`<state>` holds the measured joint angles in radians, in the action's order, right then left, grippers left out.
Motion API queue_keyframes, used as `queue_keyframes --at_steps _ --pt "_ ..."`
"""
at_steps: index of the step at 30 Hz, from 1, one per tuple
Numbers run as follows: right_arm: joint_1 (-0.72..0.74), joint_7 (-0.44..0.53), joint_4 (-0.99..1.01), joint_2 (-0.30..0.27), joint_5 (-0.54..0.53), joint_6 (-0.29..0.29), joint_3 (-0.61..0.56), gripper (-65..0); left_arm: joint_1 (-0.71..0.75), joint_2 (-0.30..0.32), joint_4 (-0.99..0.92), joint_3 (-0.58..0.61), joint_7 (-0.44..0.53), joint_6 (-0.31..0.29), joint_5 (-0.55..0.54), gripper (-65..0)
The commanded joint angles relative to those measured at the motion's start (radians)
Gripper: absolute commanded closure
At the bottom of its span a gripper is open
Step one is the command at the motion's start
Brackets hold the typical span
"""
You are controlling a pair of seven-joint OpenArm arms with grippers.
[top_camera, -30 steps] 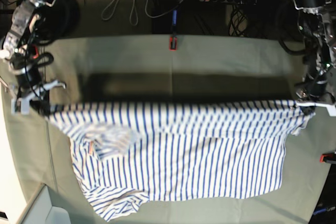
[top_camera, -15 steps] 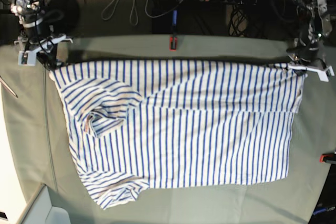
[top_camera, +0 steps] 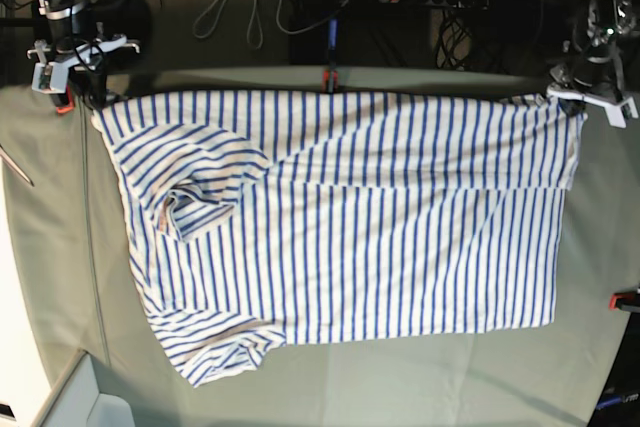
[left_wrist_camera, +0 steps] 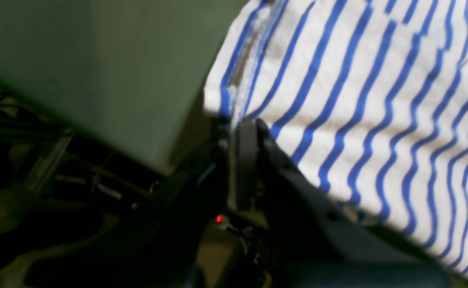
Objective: Layout the t-shirt on the table in an organized manner, then fold the t-shirt properly
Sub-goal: 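Lift the collar edge and pull it back, smoothing the shirt, then release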
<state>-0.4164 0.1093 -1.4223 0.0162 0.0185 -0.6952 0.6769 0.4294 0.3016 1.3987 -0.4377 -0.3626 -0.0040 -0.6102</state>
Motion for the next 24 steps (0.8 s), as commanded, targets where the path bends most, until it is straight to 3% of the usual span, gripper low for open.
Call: queue_keyframes --at_steps 1,13,16,21,24 --pt "-0.009 0.031 -0.013 -0.011 -0.019 -0.003 0.005 0.0 0.015 0.014 0.014 -0.010 0.015 0.006 0.005 0.0" --pt "-0.025 0.031 -0.012 -0.009 -0.019 -0.003 0.005 0.0 0.023 -0.011 0.020 -0.138 0.015 0.006 0.005 -1.0" --pt "-0.026 0.031 -0.015 -0.009 -0.019 -0.003 0.005 0.0 0.013 -0.011 0.020 -0.138 0.015 0.006 0.005 -9.1" --pt "-0.031 0.028 -0.018 -0.008 -0.019 -0.003 0.004 0.0 0.001 -0.043 0.020 -0.143 0.015 0.006 0.013 -28.3" --pt "-0.046 0.026 -0.015 -0.008 -0.018 -0.003 -0.001 0.0 0.001 -0.046 0.020 -0.143 0.015 0.006 0.013 -35.8"
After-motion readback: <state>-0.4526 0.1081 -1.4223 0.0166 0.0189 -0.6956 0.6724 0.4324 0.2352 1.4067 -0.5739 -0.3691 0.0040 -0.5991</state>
